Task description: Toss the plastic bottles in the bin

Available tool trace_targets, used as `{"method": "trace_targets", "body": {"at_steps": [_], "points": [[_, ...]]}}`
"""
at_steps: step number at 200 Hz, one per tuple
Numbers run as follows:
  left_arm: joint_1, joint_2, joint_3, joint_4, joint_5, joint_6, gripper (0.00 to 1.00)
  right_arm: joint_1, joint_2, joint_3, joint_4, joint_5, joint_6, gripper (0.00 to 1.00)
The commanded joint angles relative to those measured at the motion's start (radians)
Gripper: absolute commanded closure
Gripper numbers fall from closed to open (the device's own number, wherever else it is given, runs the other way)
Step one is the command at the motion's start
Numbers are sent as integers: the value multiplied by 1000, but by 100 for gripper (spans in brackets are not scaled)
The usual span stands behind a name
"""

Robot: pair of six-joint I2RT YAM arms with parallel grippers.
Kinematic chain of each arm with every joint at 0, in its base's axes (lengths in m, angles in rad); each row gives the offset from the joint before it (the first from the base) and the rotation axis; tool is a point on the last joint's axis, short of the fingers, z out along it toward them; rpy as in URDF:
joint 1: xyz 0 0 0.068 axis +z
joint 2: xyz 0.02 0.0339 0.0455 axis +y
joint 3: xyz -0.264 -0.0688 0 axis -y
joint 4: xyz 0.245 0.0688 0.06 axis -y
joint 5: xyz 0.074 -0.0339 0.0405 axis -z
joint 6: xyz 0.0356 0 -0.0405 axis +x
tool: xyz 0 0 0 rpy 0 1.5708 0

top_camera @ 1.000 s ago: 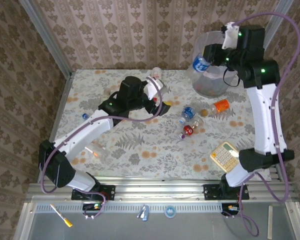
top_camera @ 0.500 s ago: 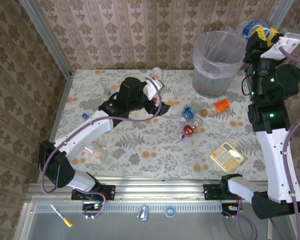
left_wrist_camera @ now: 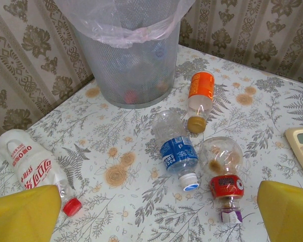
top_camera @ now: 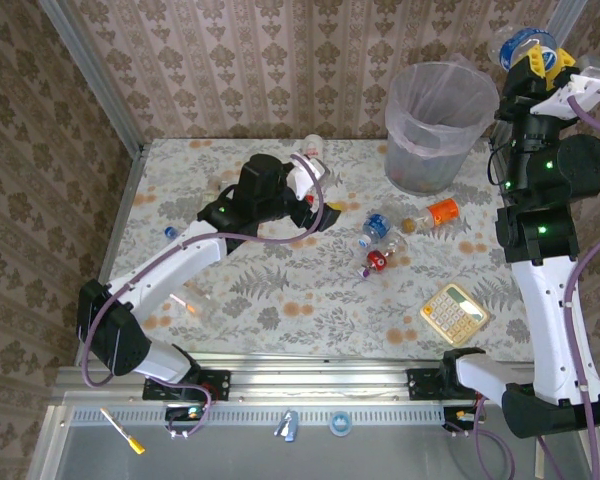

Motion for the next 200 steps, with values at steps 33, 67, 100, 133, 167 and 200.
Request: {"method": "trace_targets", "body": {"at_steps": [33,67,100,133,167,200], "points": [[3,19,18,12,2,-20,0,-36,109,130,-126,-17,44,100],[1,29,19,11,5,-34,0,-94,429,486,-579,-113,162,94],[-12,39,9,20,5,-63,0,-116,680,856,-967,-206,233,42],[-27,63,0,23,27,-98,0,-116,634,814,-877,-218,220,24],[-37,84,-13,55,48,-125,0,-116,612,841,-897,-257,204,22],[-42,120,6,45,87,-127,0,-116,599,848,-916,-287,192,19]]}}
